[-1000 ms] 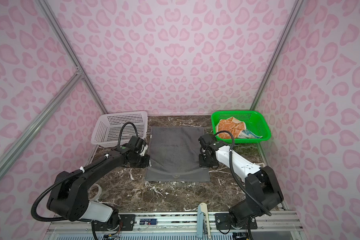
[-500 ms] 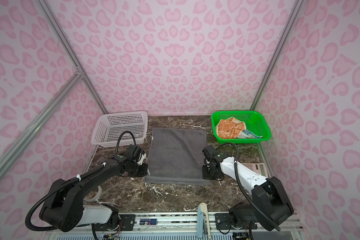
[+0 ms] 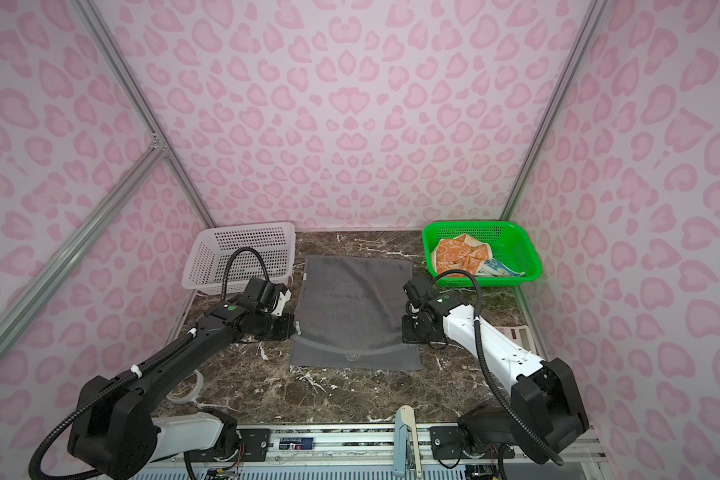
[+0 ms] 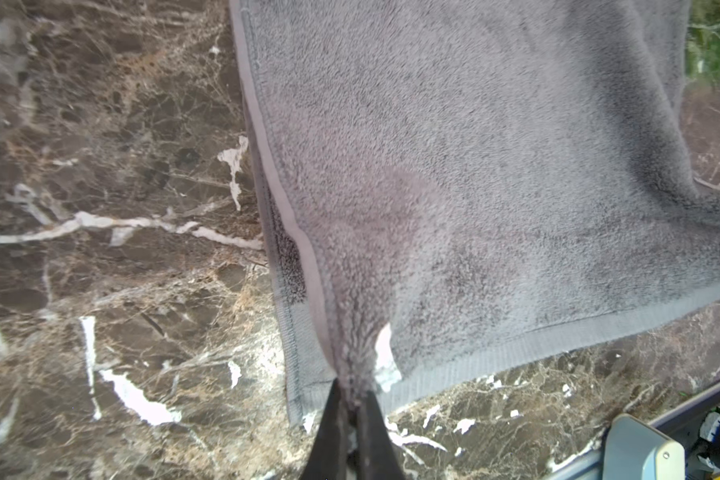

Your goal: Fold and stack the towels

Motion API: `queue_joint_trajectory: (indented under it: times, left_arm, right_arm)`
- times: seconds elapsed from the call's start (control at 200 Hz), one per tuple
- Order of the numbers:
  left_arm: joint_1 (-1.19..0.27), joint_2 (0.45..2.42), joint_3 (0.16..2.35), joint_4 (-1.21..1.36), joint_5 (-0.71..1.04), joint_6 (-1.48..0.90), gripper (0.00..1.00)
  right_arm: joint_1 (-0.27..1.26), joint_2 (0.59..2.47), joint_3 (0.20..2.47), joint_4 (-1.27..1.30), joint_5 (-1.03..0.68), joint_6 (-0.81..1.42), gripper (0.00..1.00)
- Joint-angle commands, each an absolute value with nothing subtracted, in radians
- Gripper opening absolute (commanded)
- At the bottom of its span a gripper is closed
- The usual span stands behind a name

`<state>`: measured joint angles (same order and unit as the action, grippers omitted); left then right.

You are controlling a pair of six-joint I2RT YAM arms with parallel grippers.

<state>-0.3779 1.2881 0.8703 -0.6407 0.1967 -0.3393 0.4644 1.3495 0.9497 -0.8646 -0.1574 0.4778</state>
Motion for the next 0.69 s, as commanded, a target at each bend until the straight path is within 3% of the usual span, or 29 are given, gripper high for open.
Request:
queue_joint_trajectory:
  times: [0.0,0.42,0.69]
  left_arm:
    - [-0.376,1.296,0.835,-0.684,0.195,-0.348,0.03]
    - [-0.388,1.457,0.791,-0.657,0.207,-0.389,0.03]
    - [-0.39,1.369,0.878,-0.752,0.188,-0.363,0.03]
  right_arm:
    - [0.467,1.35,0.882,-0.917,-0.164,0.499,0.0]
    - [0.5,1.467,0.804,-0.831,-0.121,0.512,0.0]
    - [0.5,1.367,0.91,-0.934,-0.099,0.494,0.0]
